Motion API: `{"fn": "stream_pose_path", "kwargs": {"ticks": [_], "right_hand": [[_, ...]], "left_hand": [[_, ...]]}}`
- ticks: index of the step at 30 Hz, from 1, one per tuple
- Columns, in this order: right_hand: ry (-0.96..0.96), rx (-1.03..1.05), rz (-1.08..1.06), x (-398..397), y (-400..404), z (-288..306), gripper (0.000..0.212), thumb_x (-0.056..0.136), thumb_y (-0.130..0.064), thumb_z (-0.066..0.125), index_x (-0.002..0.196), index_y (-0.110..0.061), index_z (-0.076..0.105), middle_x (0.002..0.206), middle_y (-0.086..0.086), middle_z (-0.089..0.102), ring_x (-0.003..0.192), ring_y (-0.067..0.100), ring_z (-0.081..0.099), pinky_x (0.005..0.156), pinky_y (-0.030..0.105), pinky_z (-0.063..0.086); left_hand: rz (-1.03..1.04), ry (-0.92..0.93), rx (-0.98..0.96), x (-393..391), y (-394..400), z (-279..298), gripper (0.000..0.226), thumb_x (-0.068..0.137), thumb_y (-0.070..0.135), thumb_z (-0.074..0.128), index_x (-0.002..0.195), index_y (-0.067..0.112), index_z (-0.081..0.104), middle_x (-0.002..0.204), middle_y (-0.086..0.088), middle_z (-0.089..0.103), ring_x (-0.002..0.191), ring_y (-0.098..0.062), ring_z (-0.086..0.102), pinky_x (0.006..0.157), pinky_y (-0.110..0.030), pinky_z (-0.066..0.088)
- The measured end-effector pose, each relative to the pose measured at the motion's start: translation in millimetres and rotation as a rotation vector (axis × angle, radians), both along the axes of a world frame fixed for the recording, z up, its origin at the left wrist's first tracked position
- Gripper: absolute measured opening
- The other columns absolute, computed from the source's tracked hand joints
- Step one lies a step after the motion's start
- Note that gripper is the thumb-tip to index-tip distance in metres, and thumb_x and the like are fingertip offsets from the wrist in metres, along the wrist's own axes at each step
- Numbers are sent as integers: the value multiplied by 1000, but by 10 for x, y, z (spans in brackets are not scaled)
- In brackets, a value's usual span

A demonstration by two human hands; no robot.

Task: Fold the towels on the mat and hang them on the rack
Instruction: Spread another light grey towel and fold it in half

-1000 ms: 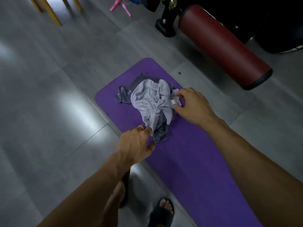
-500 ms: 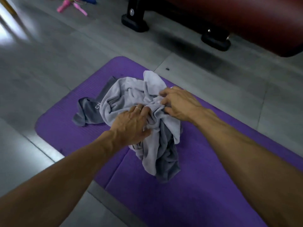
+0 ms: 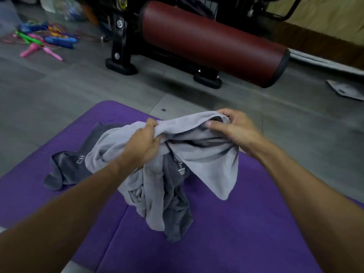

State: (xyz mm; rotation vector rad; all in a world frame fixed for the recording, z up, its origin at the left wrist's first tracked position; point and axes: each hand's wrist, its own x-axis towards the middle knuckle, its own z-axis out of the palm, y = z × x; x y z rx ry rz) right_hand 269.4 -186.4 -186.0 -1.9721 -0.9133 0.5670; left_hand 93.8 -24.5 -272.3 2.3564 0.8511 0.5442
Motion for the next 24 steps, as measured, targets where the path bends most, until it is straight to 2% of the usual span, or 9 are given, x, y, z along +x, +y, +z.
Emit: {"fn": "stream_pose_path", "kwargs": {"ticks": [3, 5, 7, 10, 12, 16, 19, 22, 24], "right_hand": [[-425, -452, 166, 93, -231, 30, 65, 63, -35, 87, 122, -29, 59, 116, -3, 68, 111, 20, 62, 92, 30, 51], [-630, -640, 117, 190, -423, 0, 34, 66, -34, 80, 97, -27, 67, 97, 6, 70, 99, 27, 65, 80, 31, 50], [-572, -587, 6, 286, -661, 44, 10, 75, -22, 71, 69, -23, 63, 77, 8, 64, 81, 25, 64, 67, 28, 44], [-403, -440, -35, 463, -1041, 180, 26, 85, -14, 64, 64, -22, 54, 70, 4, 58, 71, 19, 53, 57, 24, 40], [-353, -361, -94, 588, -1319, 301, 27, 90, -8, 59, 67, -19, 50, 64, 1, 51, 62, 15, 46, 46, 12, 34], [-262, -266, -160, 973, -2108, 554, 4, 91, -1, 56, 90, -1, 60, 71, 7, 53, 63, 14, 46, 47, 10, 35], [-303, -290, -230, 1247, -2833, 620, 6, 90, -4, 59, 86, -2, 62, 73, 10, 54, 70, 18, 48, 52, 16, 37], [-417, -332, -351, 1499, -3503, 525, 26, 87, -2, 59, 67, -19, 56, 70, 8, 57, 72, 21, 53, 62, 27, 41], [-550, -353, -502, 1622, -3940, 459, 15, 84, -5, 56, 77, -18, 59, 83, 15, 66, 84, 30, 62, 71, 35, 46]], "left_hand": [[-32, -30, -148, 105, -119, 211, 20, 94, 28, 53, 104, 12, 47, 93, -10, 65, 95, -33, 60, 79, -38, 43], [-85, 8, -172, 170, -223, 353, 40, 79, 45, 60, 107, 19, 48, 93, -4, 68, 94, -27, 62, 83, -38, 47], [-206, 162, -151, 231, -363, 490, 68, 65, 57, 71, 120, 26, 45, 103, 2, 65, 99, -21, 59, 87, -35, 47], [-322, 407, 104, 421, -635, 666, 91, 65, 44, 83, 140, 29, 33, 122, -8, 59, 115, -27, 53, 93, -34, 45], [-321, 438, 267, 639, -840, 771, 76, 73, 35, 79, 137, 26, 38, 121, -12, 60, 115, -31, 53, 91, -36, 45], [-327, 409, 392, 1092, -1273, 944, 23, 85, 26, 63, 106, 19, 60, 108, -11, 66, 102, -32, 59, 71, -31, 38], [-378, 408, 259, 1423, -1644, 933, 10, 87, 22, 57, 96, 20, 61, 103, -11, 68, 94, -32, 61, 69, -30, 38], [-465, 325, 189, 1816, -2208, 887, 11, 86, 15, 53, 87, 25, 55, 102, -11, 68, 92, -32, 60, 75, -34, 46], [-487, 250, 168, 2109, -2650, 866, 14, 85, 10, 51, 83, 24, 50, 102, -13, 67, 91, -33, 59, 76, -36, 46]]}}
